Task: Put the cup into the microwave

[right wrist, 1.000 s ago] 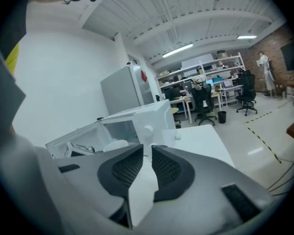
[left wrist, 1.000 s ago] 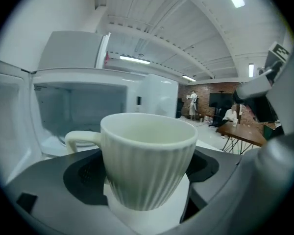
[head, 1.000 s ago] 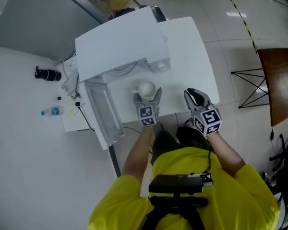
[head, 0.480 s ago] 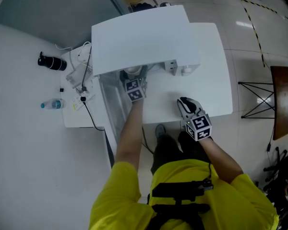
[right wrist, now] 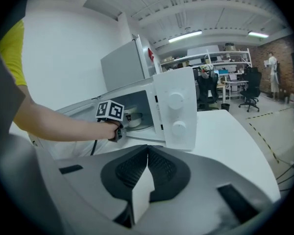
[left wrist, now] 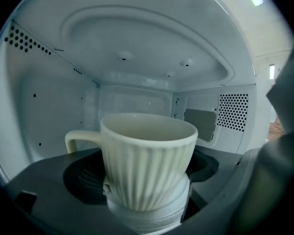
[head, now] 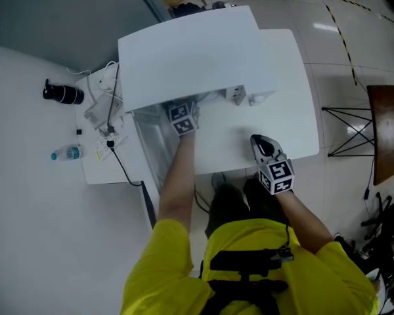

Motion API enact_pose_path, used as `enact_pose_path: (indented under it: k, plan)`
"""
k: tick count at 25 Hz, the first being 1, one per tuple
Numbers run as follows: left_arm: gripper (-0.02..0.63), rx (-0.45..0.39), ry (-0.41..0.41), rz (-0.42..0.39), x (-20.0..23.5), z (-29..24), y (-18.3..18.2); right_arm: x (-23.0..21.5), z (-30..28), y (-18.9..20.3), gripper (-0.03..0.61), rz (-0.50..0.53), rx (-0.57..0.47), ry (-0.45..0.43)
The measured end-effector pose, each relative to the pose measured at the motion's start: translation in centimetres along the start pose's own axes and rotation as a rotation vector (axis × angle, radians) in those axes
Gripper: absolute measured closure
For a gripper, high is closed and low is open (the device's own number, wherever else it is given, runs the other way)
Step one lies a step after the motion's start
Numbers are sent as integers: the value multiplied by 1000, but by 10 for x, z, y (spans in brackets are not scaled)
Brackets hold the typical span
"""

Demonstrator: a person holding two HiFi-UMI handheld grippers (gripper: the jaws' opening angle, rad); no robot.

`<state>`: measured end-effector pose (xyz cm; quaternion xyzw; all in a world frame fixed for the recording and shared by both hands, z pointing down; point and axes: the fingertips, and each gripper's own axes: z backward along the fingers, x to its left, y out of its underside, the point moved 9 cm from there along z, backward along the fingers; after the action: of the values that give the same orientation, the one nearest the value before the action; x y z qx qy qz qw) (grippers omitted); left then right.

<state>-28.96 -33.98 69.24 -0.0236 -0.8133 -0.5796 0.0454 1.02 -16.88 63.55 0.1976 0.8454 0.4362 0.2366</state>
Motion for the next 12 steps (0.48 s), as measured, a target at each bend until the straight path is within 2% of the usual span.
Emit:
enact_pose_path:
  k: [7, 12]
  plan:
    - [126, 40, -29, 52, 5, 13, 10, 8, -22, -9, 572, -23, 3, 8]
    - [126, 54, -39, 121, -11, 73, 12, 17, -10, -25, 572, -5, -14, -5]
